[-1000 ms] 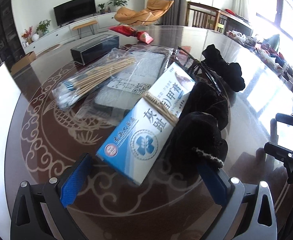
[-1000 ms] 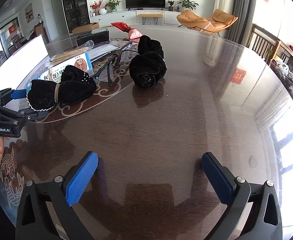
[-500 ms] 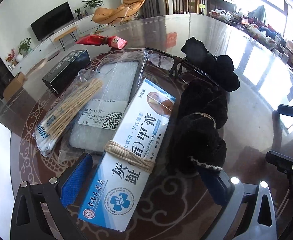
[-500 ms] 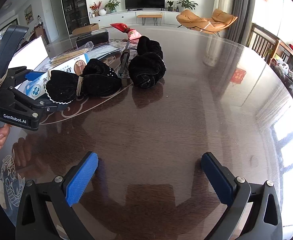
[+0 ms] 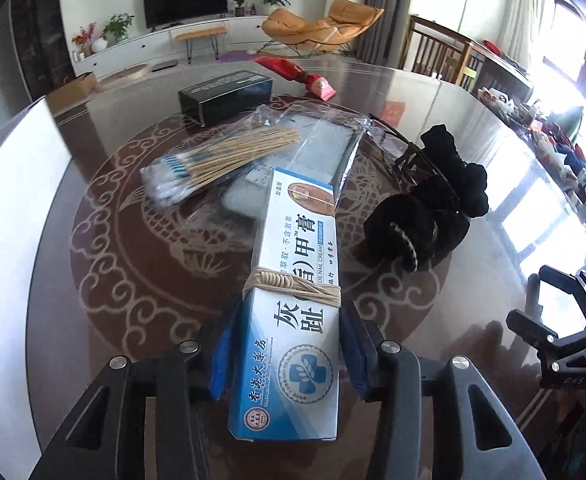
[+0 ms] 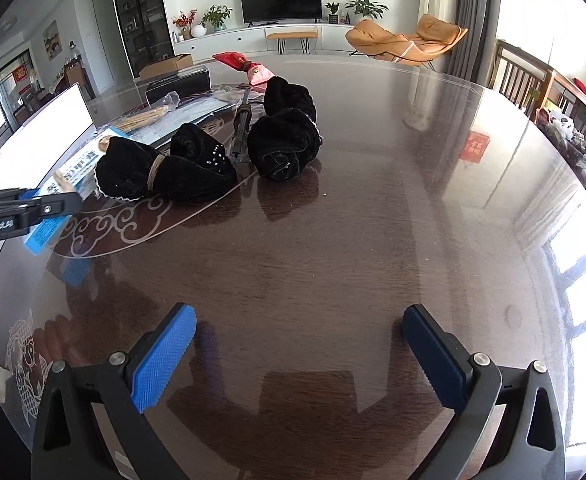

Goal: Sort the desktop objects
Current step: 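Grasp the blue-and-white medicine box with the left tool and lift it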

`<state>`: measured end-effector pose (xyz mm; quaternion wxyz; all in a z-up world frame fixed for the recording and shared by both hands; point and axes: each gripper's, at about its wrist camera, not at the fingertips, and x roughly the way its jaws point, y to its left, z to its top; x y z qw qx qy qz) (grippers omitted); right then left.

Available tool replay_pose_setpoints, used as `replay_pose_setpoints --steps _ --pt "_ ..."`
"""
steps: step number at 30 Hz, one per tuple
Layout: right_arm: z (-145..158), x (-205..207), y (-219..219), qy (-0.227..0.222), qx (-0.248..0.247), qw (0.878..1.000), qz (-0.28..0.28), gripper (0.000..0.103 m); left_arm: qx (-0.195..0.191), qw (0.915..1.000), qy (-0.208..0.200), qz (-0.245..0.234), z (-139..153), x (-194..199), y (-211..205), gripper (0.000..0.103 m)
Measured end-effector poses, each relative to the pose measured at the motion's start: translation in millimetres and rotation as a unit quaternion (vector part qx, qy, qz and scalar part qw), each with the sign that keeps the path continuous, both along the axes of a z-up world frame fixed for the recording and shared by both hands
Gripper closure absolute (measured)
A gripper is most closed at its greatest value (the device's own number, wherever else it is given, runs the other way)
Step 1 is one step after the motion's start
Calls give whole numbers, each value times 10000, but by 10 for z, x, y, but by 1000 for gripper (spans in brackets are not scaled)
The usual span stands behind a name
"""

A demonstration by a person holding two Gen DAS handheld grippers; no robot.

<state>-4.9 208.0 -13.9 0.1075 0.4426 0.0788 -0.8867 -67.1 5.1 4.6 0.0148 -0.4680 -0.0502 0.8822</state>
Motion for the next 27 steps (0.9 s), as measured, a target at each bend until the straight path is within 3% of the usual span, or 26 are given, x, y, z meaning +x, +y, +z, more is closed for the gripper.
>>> replay_pose_setpoints --steps 4,8,11,14,16,18,20,27 --pt "-7 -2 -15 -8 51 10000 -9 0 21 9991 173 380 35 389 -167 57" --pt "-12 -2 -31 -17 120 9999 -15 0 -26 9964 341 772 45 484 -388 57" --pt "-18 -6 -45 -24 175 9998 -16 0 295 9953 180 908 -50 410 -556 56" --pt "-20 -2 -43 -21 180 9998 -27 0 518 9958 187 728 -59 395 -545 55" --pt "-21 1 -40 -18 182 9998 -34 0 651 9962 133 568 -62 386 -495 47" --pt "-20 1 -35 -19 183 9998 -36 0 733 9965 100 387 -74 379 -405 29" --pt "-19 1 -34 -20 184 9998 -36 0 520 9983 5 277 -117 351 -303 23" --pt "-20 -1 -31 -23 189 9998 -38 0 -114 9996 -88 236 -225 254 -144 23"
